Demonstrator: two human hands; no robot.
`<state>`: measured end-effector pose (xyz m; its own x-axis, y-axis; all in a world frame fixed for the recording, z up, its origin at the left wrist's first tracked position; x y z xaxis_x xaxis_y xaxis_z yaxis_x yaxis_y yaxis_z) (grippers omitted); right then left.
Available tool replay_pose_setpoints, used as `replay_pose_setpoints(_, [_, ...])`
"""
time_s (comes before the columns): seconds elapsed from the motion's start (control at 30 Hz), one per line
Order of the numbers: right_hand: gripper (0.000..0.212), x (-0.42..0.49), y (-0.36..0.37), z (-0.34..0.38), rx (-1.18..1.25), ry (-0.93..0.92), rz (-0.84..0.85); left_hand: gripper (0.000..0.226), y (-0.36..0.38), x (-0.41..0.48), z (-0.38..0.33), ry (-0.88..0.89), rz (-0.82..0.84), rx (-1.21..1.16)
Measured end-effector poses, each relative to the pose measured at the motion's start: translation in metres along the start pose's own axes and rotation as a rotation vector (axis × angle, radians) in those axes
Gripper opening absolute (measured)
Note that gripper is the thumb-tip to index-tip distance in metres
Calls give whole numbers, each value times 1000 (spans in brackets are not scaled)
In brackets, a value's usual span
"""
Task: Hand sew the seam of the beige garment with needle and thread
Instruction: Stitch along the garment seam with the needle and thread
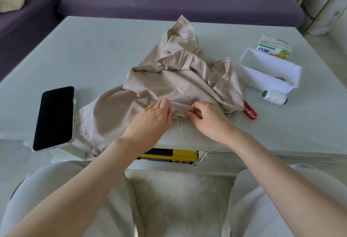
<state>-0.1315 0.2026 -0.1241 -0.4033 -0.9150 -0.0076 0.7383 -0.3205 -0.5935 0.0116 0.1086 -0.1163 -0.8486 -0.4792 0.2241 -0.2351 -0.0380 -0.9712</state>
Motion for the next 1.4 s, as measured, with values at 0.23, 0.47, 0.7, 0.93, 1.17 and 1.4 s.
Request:
replay_pose_setpoints(0.23, [28, -5, 3, 6, 14, -57, 87, 13, -1, 1, 1, -52, 79, -27])
replay_pose_setpoints(0.47, [15, -4, 4, 1, 45, -84, 17, 21, -2, -3, 0, 35, 146, -10])
replay_pose_setpoints(0.7, [18, -3, 1, -1, 119, 20, 59, 8, -1, -2, 2, 26, 26, -73])
replay_pose_setpoints(0.93, [26, -2, -11, 0, 208, 72, -129, 9, -3, -2, -1, 51, 55, -90])
replay_pose_setpoints(1.17, [14, -2, -3, 1, 162, -44, -95, 24, 0, -2, -2, -67, 207, -114])
replay_pose_setpoints(1.4, [16, -7, -7, 3, 165, -38, 3, 10, -6, -6, 0, -8, 170, -76])
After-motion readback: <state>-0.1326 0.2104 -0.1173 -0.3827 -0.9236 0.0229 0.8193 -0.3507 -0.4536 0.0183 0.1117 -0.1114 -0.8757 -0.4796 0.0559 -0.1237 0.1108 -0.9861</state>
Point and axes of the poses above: each hand's wrist, its own x-axis towards the middle knuckle, its own y-axis out of the palm, z = x × y, the point moved 2 cm from there along x, towards the middle knuckle, and after that the axes turned 15 degrees about x, right-handed, at the moved point
